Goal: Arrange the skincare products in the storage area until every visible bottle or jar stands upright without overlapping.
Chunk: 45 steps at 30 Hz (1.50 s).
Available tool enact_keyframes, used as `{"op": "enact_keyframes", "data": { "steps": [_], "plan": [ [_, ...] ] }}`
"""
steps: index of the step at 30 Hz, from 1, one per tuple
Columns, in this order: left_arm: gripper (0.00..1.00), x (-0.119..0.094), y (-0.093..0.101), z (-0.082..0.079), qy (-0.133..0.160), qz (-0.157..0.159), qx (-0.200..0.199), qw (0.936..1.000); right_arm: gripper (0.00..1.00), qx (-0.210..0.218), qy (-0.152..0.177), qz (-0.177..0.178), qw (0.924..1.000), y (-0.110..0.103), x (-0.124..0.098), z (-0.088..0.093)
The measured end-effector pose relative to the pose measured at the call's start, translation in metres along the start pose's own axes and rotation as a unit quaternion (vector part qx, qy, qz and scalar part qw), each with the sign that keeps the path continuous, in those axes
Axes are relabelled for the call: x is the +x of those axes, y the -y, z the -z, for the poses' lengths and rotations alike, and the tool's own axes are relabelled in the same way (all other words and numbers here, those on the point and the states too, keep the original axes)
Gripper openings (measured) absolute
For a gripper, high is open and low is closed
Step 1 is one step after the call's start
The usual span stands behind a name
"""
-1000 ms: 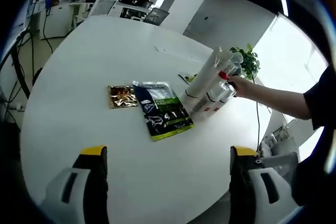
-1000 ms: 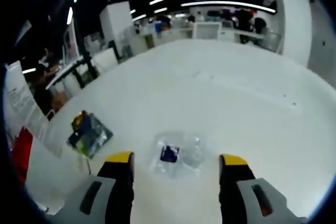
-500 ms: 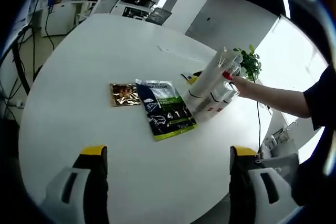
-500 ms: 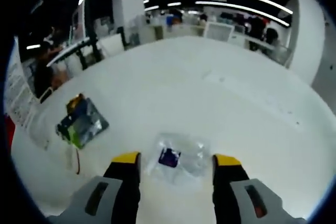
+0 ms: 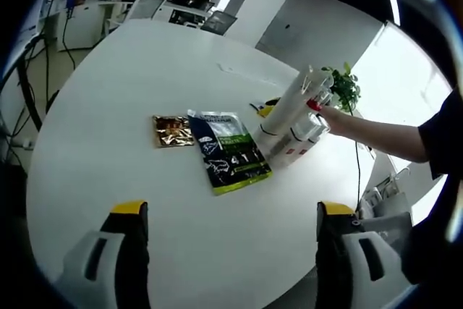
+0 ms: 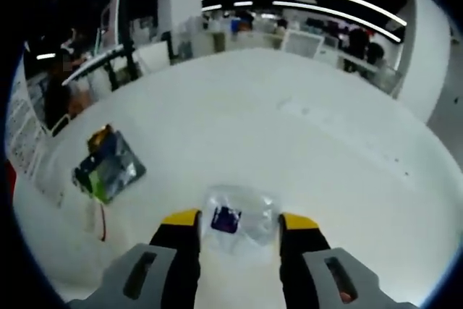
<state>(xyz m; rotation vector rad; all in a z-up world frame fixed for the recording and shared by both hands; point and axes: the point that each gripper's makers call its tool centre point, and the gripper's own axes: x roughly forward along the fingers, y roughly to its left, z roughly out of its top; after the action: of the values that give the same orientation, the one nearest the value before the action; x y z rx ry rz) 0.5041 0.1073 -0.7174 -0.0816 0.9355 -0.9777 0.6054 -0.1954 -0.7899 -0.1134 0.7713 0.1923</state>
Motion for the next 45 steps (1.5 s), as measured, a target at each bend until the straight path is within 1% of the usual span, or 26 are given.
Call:
{"op": "enact_keyframes", "data": {
  "steps": [4,11,12,13,14,15,16,18,23,24,25,26,27,28,30,31,35,37,45],
  "plan": [
    [0.91,0.001,0.001,0.000,-0.001,0.001,0.001,1.0000,0.37,0.008,-0.003,0.004,1.0000,0.005,-0.002,0.001],
    [0.91,0.000,-0.001,0.001,-0.002,-0.002,-0.001,1.0000,0.36,0.005,0.000,0.004,1.0000,0.011,-0.004,0.001],
    [0.91,0.001,0.000,0.001,-0.003,-0.002,0.000,1.0000,0.26,0.005,0.001,0.004,1.0000,0.012,-0.005,0.000],
    [0.91,0.001,0.000,0.001,-0.003,-0.002,0.000,1.0000,0.23,0.000,0.005,0.000,1.0000,0.013,-0.005,-0.001],
    [0.91,0.001,0.000,0.001,-0.003,-0.001,0.001,1.0000,0.23,0.017,0.009,0.002,0.9998,0.016,-0.004,-0.002],
    [0.91,0.001,0.001,0.001,-0.003,0.000,0.000,1.0000,0.24,0.014,0.008,0.003,0.9999,0.016,-0.004,-0.001],
    [0.91,0.002,0.002,0.000,-0.002,0.001,0.001,1.0000,0.24,-0.002,0.002,0.011,0.9999,0.019,-0.003,-0.001],
    [0.91,0.002,0.002,-0.001,-0.002,0.001,0.002,1.0000,0.22,0.001,0.007,0.007,1.0000,0.019,-0.004,-0.005],
    [0.91,0.002,0.002,-0.001,-0.002,0.001,0.002,1.0000,0.15,0.010,0.011,0.017,0.9997,0.028,-0.009,-0.006],
    [0.91,0.002,0.002,-0.002,-0.002,0.002,0.002,1.0000,0.11,0.011,0.012,0.017,0.9997,0.029,-0.010,-0.006],
    [0.91,0.002,0.003,-0.002,-0.002,0.003,0.003,1.0000,0.09,0.012,0.014,0.020,0.9996,0.031,-0.012,-0.006],
    [0.91,0.003,0.004,-0.002,-0.002,0.003,0.003,1.0000,0.02,0.007,0.015,0.022,0.9996,0.033,-0.014,-0.006],
    [0.91,0.003,0.005,-0.003,-0.001,0.004,0.004,1.0000,0.00,-0.001,0.018,0.026,0.9995,0.035,-0.017,-0.006],
    [0.91,0.003,0.005,-0.003,-0.001,0.005,0.004,1.0000,0.00,0.003,0.019,0.036,0.9992,0.039,-0.018,-0.006],
    [0.91,0.003,0.007,-0.004,0.000,0.006,0.006,1.0000,0.00,0.008,0.015,0.033,0.9993,0.041,-0.021,-0.003],
    [0.91,0.003,0.008,-0.004,0.000,0.007,0.007,1.0000,0.00,0.030,0.019,0.030,0.9989,0.040,-0.024,-0.001],
    [0.91,0.001,0.013,-0.009,0.003,0.011,0.012,0.9999,0.00,0.026,0.021,0.040,0.9987,0.043,-0.036,0.000],
    [0.91,0.001,0.016,-0.012,0.006,0.015,0.015,0.9998,0.00,0.029,0.026,0.043,0.9983,0.044,-0.043,-0.001],
    [0.91,-0.002,0.027,-0.022,0.017,0.026,0.025,0.9992,0.00,0.049,0.063,0.059,0.9951,0.050,-0.086,-0.015]
  ]
}}
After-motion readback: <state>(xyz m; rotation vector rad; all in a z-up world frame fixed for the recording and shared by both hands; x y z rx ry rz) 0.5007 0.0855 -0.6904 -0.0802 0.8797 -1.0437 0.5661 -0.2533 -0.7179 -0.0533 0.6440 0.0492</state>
